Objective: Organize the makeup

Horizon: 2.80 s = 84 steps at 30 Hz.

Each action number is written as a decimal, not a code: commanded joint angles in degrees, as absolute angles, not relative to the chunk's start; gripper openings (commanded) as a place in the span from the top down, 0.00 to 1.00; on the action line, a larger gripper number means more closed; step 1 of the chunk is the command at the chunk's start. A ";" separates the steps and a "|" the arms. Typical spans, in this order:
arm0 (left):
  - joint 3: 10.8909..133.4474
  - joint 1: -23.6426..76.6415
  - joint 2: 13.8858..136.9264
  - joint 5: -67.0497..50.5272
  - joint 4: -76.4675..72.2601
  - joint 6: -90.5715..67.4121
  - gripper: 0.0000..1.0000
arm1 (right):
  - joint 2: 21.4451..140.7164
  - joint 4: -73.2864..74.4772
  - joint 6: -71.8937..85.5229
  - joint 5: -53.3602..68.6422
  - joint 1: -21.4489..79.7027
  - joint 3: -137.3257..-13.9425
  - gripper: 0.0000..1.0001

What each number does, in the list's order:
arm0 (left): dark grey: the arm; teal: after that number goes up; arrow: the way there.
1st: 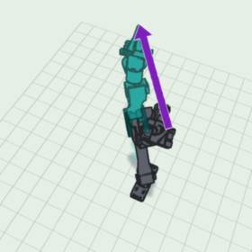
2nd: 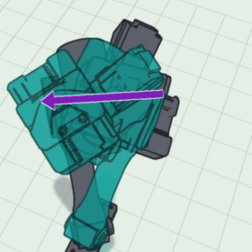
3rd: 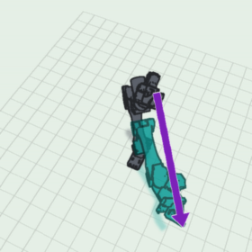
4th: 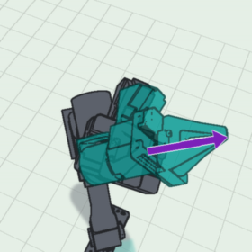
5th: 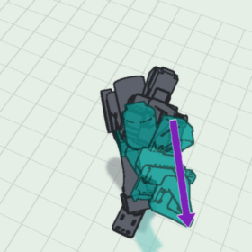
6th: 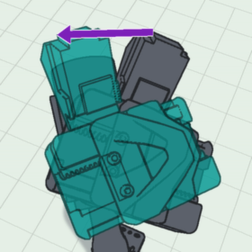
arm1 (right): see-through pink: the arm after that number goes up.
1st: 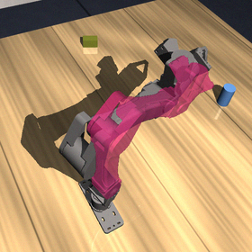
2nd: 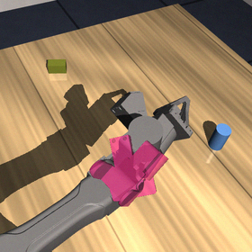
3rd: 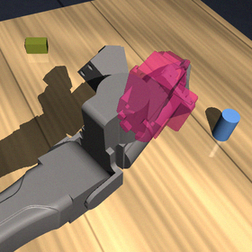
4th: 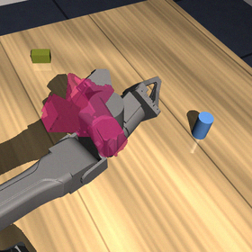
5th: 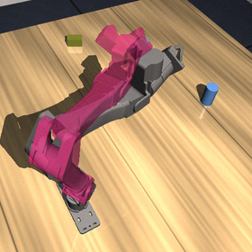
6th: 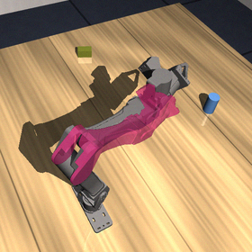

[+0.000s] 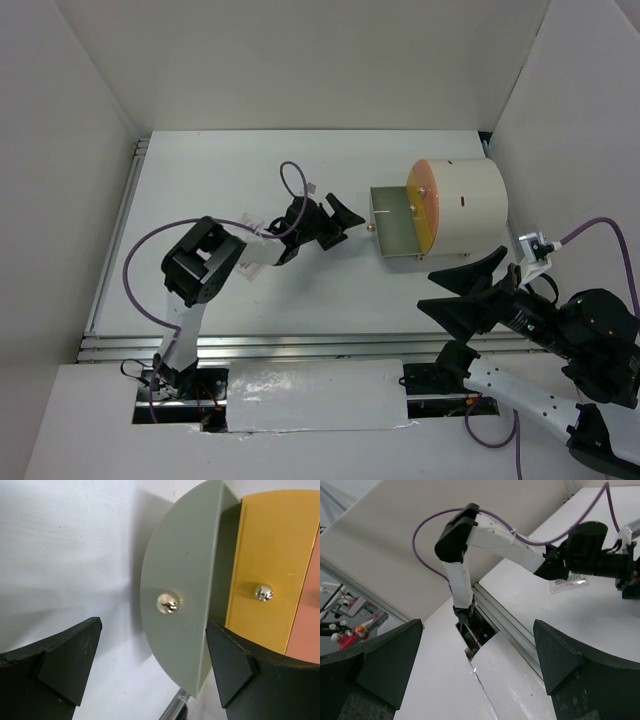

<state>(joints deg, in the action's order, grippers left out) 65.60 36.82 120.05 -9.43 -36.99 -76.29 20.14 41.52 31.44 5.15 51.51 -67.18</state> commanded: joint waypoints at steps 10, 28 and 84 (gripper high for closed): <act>90.44 34.19 97.30 35.40 53.62 -64.41 0.01 | 24.52 40.43 30.23 1.94 51.77 -66.97 0.00; 65.31 26.55 76.65 31.55 50.20 -60.84 0.01 | 44.89 39.99 35.76 -13.18 51.68 -59.76 0.00; 62.31 31.28 100.11 -0.34 31.11 -18.27 0.56 | 32.87 31.90 32.61 2.20 51.68 -54.58 0.00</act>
<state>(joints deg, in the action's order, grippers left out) 62.33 28.38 100.64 2.81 31.51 -14.41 33.50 31.75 33.32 2.48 51.51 -52.18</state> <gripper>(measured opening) 0.778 0.997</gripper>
